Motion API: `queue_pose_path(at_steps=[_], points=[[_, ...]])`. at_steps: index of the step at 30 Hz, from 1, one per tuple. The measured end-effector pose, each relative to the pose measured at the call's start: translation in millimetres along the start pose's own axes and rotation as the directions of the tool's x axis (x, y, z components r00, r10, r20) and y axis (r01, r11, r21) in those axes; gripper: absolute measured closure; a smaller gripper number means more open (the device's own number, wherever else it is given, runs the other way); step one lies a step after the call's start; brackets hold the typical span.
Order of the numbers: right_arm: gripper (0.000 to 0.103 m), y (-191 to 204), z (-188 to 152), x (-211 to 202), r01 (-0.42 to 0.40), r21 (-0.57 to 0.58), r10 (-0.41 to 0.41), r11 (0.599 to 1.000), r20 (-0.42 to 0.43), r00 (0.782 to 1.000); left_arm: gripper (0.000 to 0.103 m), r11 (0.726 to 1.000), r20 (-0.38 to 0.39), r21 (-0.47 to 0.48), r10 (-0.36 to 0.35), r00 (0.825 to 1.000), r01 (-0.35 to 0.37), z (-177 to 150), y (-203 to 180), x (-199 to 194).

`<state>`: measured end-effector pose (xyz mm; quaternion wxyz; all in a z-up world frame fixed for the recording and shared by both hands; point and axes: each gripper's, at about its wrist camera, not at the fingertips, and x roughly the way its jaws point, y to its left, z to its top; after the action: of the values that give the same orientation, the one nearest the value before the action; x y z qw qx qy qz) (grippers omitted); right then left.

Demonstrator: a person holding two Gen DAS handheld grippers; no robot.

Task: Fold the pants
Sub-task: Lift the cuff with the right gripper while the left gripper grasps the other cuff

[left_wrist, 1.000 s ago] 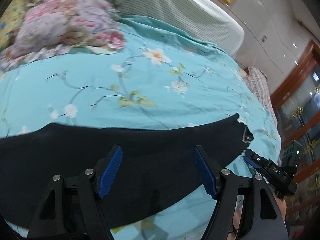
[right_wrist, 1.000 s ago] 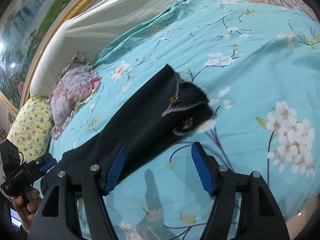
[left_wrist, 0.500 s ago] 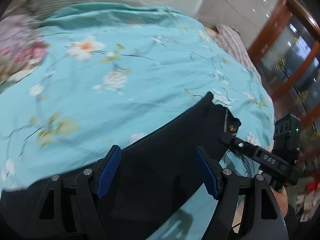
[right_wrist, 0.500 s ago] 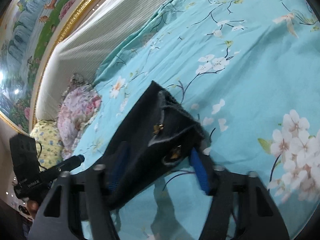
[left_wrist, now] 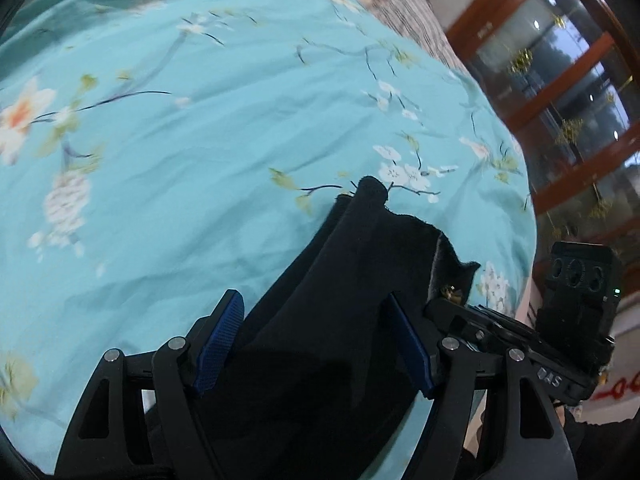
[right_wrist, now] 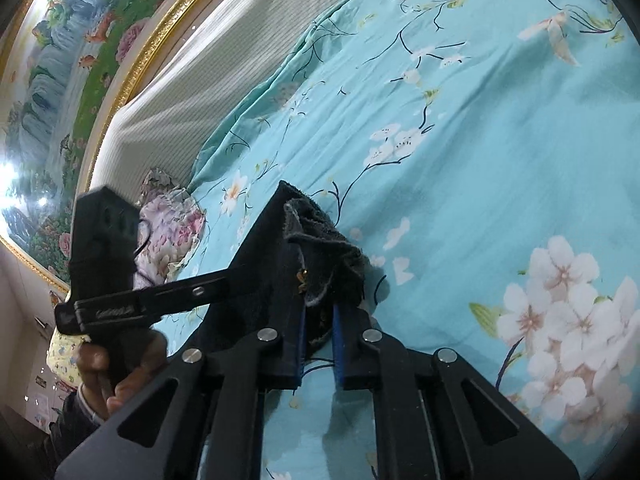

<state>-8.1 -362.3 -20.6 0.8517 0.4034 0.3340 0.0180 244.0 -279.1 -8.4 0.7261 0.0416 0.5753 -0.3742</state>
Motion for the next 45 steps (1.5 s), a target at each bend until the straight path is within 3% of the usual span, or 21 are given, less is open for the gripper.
queue_pose_path(at_steps=[2,4,6,9,18,22,29,36,45], points=[[0.091,-0.7,-0.1,-0.2,-0.005,0.004,0.005,1.0,-0.001,1.0,0.034,1.0,-0.014,0.013,-0.007,1.0,0.007,6.1,-1.8,9.6],[0.091,-1.4,-0.1,0.7,-0.007,0.005,0.007,1.0,-0.008,1.0,0.047,0.999,-0.011,0.034,-0.022,1.0,0.022,11.4,-5.0,12.3],[0.091,-2.7,0.1,0.6,-0.01,0.008,0.01,1.0,-0.011,1.0,0.08,0.998,-0.009,0.036,-0.052,0.999,0.053,14.1,-5.7,11.1],[0.091,-1.4,0.1,0.6,-0.019,0.012,0.019,1.0,-0.014,1.0,0.09,0.997,0.02,0.046,-0.061,0.998,0.06,12.4,-10.2,4.4],[0.091,34.0,2.5,-13.6,-0.127,-0.061,0.127,0.99,-0.001,0.992,0.092,0.996,0.173,0.054,-0.085,0.981,0.077,-14.8,-15.6,-63.6],[0.091,54.9,1.9,-17.5,-0.242,-0.083,0.241,0.967,-0.017,0.97,0.092,0.995,0.233,0.055,-0.089,0.968,0.078,-32.9,-11.2,-97.1],[0.091,99.1,-11.7,-11.2,-0.355,-0.14,0.347,0.924,-0.079,0.935,0.092,0.997,0.32,-0.005,-0.072,0.945,0.077,-71.3,6.9,-143.6],[0.091,129.4,-33.1,7.7,-0.409,-0.151,0.386,0.9,-0.163,0.908,0.092,0.995,0.365,-0.061,-0.052,0.93,0.08,-109.6,29.7,-160.1],[0.091,150.2,-66.8,49.9,-0.419,-0.144,0.369,0.897,-0.28,0.886,0.092,0.976,0.394,-0.183,-0.041,0.918,0.122,-163.2,80.1,-162.2]])
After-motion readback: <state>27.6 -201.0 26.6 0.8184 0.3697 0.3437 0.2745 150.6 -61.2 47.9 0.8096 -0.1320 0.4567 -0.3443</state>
